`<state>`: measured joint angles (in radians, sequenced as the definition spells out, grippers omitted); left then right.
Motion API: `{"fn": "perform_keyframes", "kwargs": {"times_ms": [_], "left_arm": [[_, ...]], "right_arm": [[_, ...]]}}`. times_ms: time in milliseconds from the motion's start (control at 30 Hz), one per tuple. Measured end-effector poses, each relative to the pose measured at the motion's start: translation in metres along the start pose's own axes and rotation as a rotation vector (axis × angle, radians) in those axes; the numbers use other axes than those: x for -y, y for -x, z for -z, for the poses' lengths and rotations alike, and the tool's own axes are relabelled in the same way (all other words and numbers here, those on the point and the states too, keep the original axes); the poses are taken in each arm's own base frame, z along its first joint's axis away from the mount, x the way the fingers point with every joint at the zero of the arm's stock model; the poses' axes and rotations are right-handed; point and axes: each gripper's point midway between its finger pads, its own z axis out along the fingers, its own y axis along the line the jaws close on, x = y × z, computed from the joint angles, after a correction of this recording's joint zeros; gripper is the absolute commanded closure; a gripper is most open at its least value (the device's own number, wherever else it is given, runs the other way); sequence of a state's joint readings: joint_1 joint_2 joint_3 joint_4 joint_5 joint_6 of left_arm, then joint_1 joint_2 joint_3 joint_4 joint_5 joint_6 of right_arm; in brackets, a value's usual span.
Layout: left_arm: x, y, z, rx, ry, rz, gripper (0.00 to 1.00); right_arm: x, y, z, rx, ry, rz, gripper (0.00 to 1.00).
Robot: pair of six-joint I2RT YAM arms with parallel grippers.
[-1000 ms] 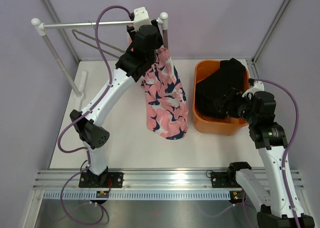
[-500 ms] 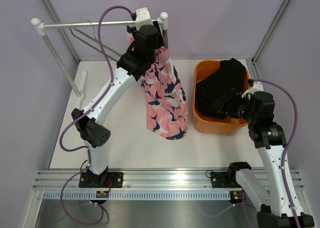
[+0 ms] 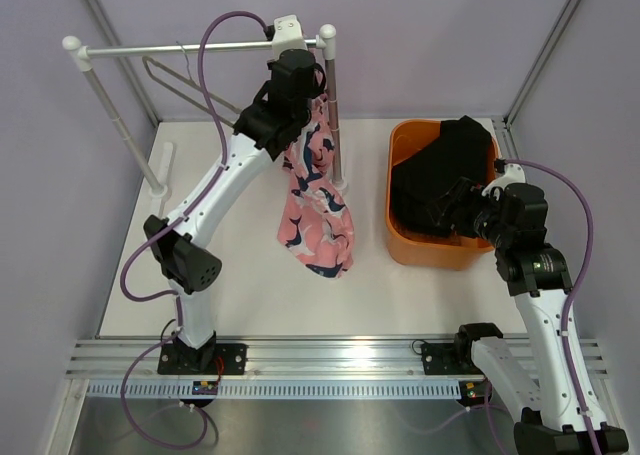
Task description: Remove the shorts from the hanger
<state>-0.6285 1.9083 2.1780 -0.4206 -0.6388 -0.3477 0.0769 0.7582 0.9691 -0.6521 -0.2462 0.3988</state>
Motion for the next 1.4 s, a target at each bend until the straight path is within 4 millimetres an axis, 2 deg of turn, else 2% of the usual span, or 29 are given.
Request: {"fn": "perform_keyframes", "kwargs": {"times_ms": [133, 233, 467, 567, 700, 900, 1067, 1200, 1267, 1333, 1400], "left_arm": [[-0.004, 0.003, 0.004, -0.005, 0.001, -0.036, 1.00], [-0.011, 0.009, 0.015, -0.015, 0.004, -0.074, 1.00], [-0.032, 0.056, 0.067, 0.012, -0.028, -0.087, 1.00], [-0.044, 0.057, 0.089, -0.021, -0.051, -0.108, 1.00], [-0.060, 0.040, 0.109, -0.078, -0.060, -0.142, 1.00], [-0.087, -0.006, 0.136, -0.197, -0.070, -0.201, 1.00], [-0.086, -0.014, 0.158, -0.241, -0.141, -0.210, 1.00], [-0.071, -0.020, 0.181, -0.263, -0.248, -0.222, 1.00], [-0.065, -0.030, 0.192, -0.285, -0.293, -0.238, 1.00], [-0.061, -0.044, 0.204, -0.314, -0.336, -0.258, 1.00], [-0.061, -0.064, 0.213, -0.350, -0.364, -0.280, 1.00]], "right_arm": [[0.001, -0.002, -0.001, -0.006, -0.003, -0.002, 0.17], [0.001, -0.002, -0.001, -0.006, -0.003, -0.002, 0.17], [0.002, -0.003, -0.003, -0.011, -0.006, -0.003, 0.17], [0.002, -0.003, -0.004, -0.011, -0.006, -0.004, 0.17], [0.002, -0.003, -0.004, -0.013, -0.005, -0.004, 0.17], [0.002, -0.005, -0.007, -0.030, 0.000, -0.004, 0.16], [-0.003, -0.011, -0.012, -0.068, 0.018, -0.002, 0.17], [-0.031, -0.018, -0.015, -0.117, 0.087, 0.048, 0.17], [-0.056, -0.025, -0.016, -0.151, 0.139, 0.090, 0.18], [-0.081, -0.032, -0.019, -0.187, 0.183, 0.125, 0.19], [-0.094, -0.038, -0.023, -0.205, 0.194, 0.142, 0.19]]}}
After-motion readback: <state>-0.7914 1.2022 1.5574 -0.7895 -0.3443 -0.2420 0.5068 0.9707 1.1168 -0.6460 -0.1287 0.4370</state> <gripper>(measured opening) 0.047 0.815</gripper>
